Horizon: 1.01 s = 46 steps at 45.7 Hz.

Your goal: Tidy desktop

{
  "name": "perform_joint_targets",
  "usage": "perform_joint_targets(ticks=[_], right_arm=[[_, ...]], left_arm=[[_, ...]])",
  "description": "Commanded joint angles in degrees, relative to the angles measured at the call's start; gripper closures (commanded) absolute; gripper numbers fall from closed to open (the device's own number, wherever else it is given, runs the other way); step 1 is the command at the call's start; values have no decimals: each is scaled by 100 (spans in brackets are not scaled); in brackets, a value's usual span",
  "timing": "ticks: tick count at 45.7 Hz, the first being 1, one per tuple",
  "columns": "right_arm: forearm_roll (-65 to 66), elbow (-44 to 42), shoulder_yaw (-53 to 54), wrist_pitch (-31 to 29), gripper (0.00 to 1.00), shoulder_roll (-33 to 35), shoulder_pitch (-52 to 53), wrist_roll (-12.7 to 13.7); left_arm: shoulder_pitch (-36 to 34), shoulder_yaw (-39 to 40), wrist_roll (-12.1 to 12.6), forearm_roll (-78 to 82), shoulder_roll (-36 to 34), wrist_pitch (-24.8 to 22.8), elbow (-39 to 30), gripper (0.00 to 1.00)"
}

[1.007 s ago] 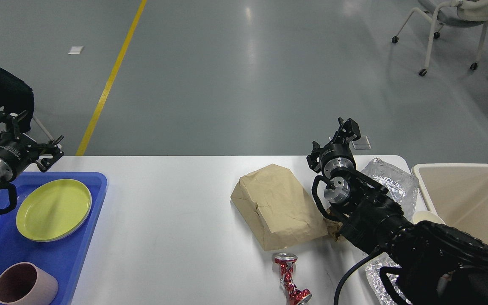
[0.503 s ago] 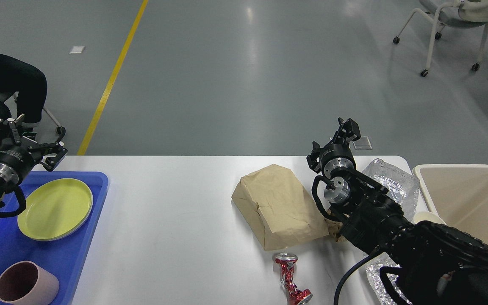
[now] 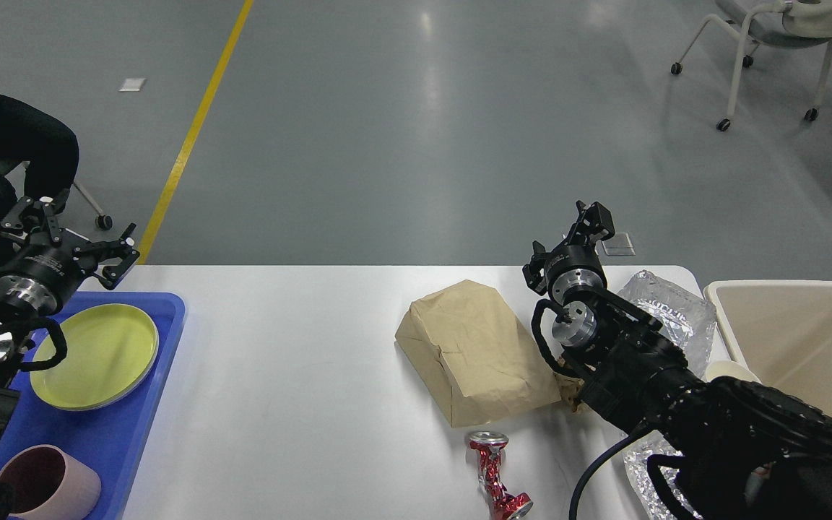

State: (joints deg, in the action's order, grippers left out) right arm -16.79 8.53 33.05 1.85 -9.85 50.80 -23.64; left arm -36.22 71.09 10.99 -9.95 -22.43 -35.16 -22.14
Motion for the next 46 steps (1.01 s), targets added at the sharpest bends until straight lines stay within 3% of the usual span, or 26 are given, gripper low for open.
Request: perform_joint_targets(ticks=[1, 11, 26, 46], right_arm=[[0, 0, 0, 0, 0, 0, 0, 0], [0, 0, 0, 0, 0, -8, 0, 0], [0, 0, 0, 0, 0, 0, 0, 0], [0, 0, 0, 0, 0, 0, 0, 0]], left_arm=[[151, 72, -44, -34, 2, -544, 8, 4], [151, 11, -132, -34, 81, -588, 8, 4], [405, -25, -123, -16, 600, -570, 17, 4], [590, -42, -53, 2, 652, -632, 17, 4]])
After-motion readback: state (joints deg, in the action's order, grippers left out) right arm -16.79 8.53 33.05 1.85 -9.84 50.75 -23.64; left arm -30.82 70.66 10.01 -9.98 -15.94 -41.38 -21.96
